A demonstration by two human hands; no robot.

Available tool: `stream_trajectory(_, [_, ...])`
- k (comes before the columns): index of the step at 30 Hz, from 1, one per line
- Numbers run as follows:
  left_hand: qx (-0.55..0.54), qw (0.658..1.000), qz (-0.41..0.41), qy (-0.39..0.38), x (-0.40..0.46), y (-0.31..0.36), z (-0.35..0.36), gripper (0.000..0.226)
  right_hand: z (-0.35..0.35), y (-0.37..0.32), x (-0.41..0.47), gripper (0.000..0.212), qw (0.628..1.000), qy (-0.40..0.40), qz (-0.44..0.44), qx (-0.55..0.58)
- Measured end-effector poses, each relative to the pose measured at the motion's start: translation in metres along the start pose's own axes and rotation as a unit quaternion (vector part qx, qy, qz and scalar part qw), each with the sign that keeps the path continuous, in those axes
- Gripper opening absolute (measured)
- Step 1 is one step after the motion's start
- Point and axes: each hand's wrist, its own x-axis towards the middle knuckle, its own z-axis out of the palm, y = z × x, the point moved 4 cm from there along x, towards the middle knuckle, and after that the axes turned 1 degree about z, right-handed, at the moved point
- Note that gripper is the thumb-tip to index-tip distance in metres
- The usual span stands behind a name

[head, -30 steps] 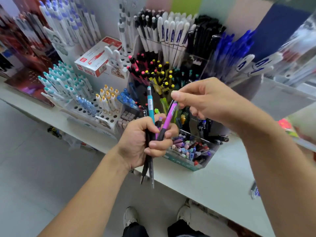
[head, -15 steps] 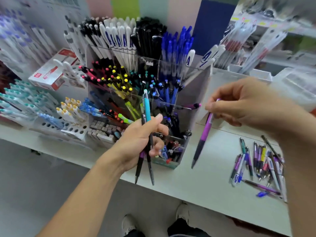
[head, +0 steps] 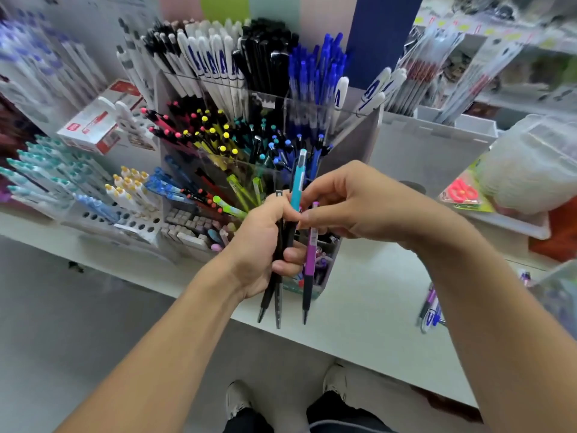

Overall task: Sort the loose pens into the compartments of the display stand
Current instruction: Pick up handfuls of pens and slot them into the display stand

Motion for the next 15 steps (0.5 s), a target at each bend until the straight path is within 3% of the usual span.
stream_trajectory(5, [0.084,0.995,0.041,0.035,-0.003,0.004,-0.002,0.010,-0.004,0.006,0.000,0.008,0.998,0.008,0.047,0.045])
stream_trajectory(10, [0.142,0.977,0.131,0.093,-0.007,0.014,-0.015,0.012,-0.026,0.008,-0.012,0.007,0.993,0.065,0.028,0.090])
stream_trajectory(15, [0.176,0.956,0.156,0.174,-0.006,0.016,-0.041,0.017,-0.073,-0.007,-0.033,0.006,0.969,0.235,-0.057,0.055])
